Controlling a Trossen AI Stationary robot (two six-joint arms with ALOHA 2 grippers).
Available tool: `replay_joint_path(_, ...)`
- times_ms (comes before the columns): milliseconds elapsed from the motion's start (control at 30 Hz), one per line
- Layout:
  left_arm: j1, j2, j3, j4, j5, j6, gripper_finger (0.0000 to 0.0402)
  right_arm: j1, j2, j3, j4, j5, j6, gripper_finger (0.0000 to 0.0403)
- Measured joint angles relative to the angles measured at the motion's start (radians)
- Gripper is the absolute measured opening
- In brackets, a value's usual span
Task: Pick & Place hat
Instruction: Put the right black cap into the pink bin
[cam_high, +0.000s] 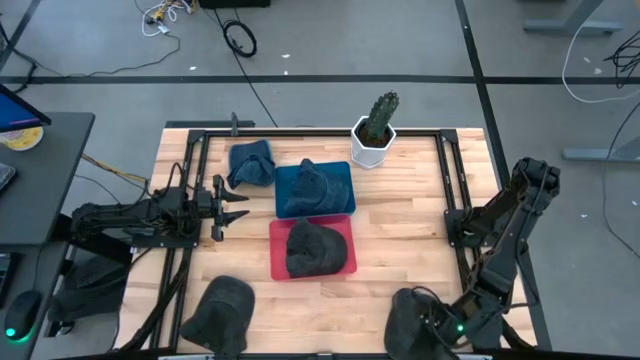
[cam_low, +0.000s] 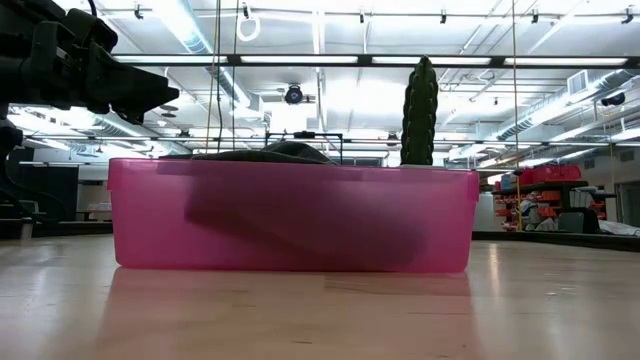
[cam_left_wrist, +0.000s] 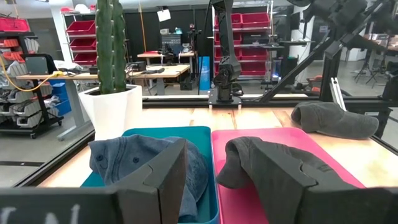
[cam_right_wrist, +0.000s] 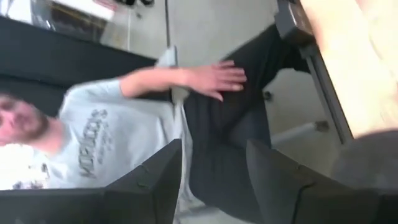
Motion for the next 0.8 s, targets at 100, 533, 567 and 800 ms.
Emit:
replay_joint_path(100,0.000,0.000,0.000,0.000,0.000,0.000,0.0179,0.000,0.001,0.003,0.031,0.019,-0.016,0.0182)
replay_joint_path(533,0.000,0.000,0.000,0.002,0.000,0.000,0.0179,-0.001,0.238,0.527,-0.823,-0.011,0.101,0.0182)
replay_joint_path(567,0.000,0.000,0.000,0.003,0.000,0.000,0.0179,-0.001,0.257,0.543,-0.878,-0.036,0.128,0.0182)
replay_joint_path(800,0.000,0.000,0.000,0.002,0.000,0.000,0.0179,0.000,0.335,0.554,-1.020,-0.164,0.219,0.0182)
